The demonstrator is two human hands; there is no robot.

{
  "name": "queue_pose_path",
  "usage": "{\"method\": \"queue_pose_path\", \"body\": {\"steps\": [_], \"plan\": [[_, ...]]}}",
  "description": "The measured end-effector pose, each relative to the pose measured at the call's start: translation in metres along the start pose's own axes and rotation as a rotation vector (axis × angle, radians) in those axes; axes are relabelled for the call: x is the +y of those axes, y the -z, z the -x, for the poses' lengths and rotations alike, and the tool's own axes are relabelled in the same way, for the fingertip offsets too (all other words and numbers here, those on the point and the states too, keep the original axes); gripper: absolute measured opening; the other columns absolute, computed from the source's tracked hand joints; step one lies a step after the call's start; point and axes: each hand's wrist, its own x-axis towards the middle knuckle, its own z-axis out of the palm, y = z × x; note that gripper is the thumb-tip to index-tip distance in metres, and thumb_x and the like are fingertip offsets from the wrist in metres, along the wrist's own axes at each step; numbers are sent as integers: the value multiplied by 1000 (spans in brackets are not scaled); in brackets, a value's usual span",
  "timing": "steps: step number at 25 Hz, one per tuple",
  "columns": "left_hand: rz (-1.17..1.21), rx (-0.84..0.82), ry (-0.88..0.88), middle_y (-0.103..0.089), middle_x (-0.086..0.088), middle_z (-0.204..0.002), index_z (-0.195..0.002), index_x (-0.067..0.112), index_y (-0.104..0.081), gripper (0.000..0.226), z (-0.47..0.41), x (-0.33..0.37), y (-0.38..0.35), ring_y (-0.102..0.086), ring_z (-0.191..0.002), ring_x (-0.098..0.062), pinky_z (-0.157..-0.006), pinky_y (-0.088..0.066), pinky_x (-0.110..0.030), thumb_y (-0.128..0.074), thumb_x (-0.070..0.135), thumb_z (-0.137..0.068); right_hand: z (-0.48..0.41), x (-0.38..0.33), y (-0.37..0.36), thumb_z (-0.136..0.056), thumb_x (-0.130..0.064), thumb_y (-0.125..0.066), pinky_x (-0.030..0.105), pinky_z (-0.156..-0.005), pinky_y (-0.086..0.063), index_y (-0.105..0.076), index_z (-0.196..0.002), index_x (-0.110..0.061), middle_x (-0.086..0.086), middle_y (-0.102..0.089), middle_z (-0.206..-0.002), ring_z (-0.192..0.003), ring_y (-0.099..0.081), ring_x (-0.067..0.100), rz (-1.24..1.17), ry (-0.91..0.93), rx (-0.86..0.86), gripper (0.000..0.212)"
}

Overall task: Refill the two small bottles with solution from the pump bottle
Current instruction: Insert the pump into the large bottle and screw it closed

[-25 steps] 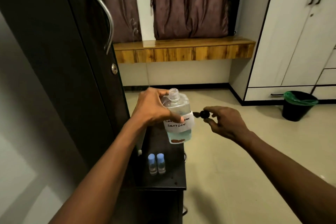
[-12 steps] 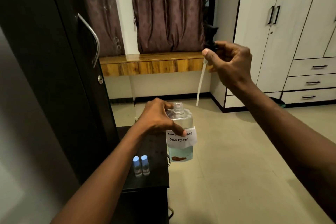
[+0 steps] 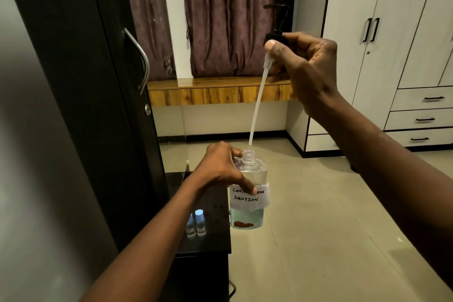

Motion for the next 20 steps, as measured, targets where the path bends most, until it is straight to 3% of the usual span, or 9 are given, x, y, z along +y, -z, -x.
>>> {"method": "queue_pose_path", "body": {"steps": [6, 13, 17, 20], "plan": [[58, 2, -17, -79, 6, -94, -107, 18, -80, 75, 9, 1, 8, -74, -84, -8, -78, -64, -30, -101, 43, -40, 15, 10, -9, -92, -25, -73, 34, -59, -62, -72, -114, -1, 15, -76, -87, -65, -73, 20, -8, -89, -42, 32], [70, 8, -1, -79, 5, -97, -112, 17, -78, 80, 9, 2, 15, -73, -84, -8, -73, -62, -24, -102, 42, -40, 37, 19, -18, -91, -23, -76, 45, -63, -64, -72, -117, -3, 16, -77, -89, -72, -74, 29, -18, -185, -183, 33], [83, 26, 9, -78, 1, -106, -116, 11, -74, 89, 9, 2, 19, -74, -88, -11, -75, -64, -28, -100, 46, -38, 51, 22, -21, -91, -22, -76, 38, -63, -62, -67, -128, -7, 13, -78, -98, -77, -73, 23, -14, -249, -289, 41], [99, 34, 4, -78, 3, -104, -109, 14, -75, 77, 10, 7, 24, -74, -86, -10, -74, -64, -29, -100, 41, -41, 58, 21, -22, -91, -22, -76, 35, -64, -60, -67, -127, -21, 7, -79, -96, -78, -73, 21, 34, -252, -347, 38]]}}
